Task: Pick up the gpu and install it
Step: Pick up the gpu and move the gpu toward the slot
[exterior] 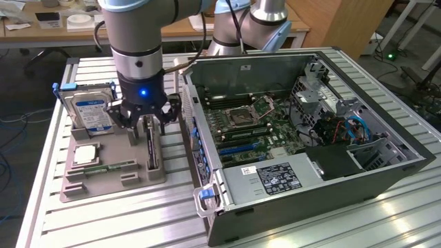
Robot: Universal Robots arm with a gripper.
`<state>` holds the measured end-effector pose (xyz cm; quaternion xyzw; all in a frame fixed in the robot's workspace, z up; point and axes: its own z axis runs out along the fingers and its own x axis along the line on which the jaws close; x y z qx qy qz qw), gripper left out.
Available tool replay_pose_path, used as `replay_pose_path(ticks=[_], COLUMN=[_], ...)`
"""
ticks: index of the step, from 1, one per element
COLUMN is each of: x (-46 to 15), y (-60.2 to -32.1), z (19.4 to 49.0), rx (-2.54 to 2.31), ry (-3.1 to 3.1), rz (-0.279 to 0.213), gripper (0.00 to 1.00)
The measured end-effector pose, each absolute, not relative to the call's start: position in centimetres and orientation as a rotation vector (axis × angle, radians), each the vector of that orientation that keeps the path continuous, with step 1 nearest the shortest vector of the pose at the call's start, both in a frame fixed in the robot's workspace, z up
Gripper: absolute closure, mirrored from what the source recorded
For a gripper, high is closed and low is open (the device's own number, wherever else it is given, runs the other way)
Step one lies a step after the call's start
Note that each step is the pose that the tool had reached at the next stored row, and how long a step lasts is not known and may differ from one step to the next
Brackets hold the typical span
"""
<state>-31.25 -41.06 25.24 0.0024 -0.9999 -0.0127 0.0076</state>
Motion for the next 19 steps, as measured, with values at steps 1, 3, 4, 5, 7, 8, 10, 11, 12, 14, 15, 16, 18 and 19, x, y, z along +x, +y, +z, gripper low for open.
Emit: replay_pose_path(ticks=[1, 3, 4, 5, 7, 8, 10, 11, 12, 14, 15, 16, 18, 19], x=[-31.3, -31.3, -31.3, -31.3, -31.3, -31.3, -31.3, -31.3, -31.3, -31.3, -31.3, -31.3, -31.3, -31.3], y=[-41.1, -41.1, -41.1, -41.1, -41.1, -41.1, -41.1, -41.1, -41.1, -41.1, -41.1, -41.1, -41.1, -41.1], z=[25.1, 24.8, 24.6, 24.4, 24.1, 23.9, 23.6, 23.4, 23.2, 23.0, 22.8, 22.7, 22.4, 22.2], rx=[0.007, 0.008, 0.008, 0.008, 0.007, 0.007, 0.007, 0.007, 0.007, 0.007, 0.007, 0.007, 0.007, 0.007], ry=[-3.126, -3.126, -3.126, -3.126, -3.126, -3.126, -3.126, -3.126, -3.126, -3.126, -3.126, -3.126, -3.126, -3.126], rz=[-0.040, -0.040, -0.039, -0.039, -0.039, -0.039, -0.039, -0.039, -0.039, -0.039, -0.039, -0.039, -0.039, -0.039], gripper=[0.39, 0.39, 0.39, 0.39, 0.39, 0.39, 0.39, 0.39, 0.39, 0.39, 0.39, 0.39, 0.39, 0.39])
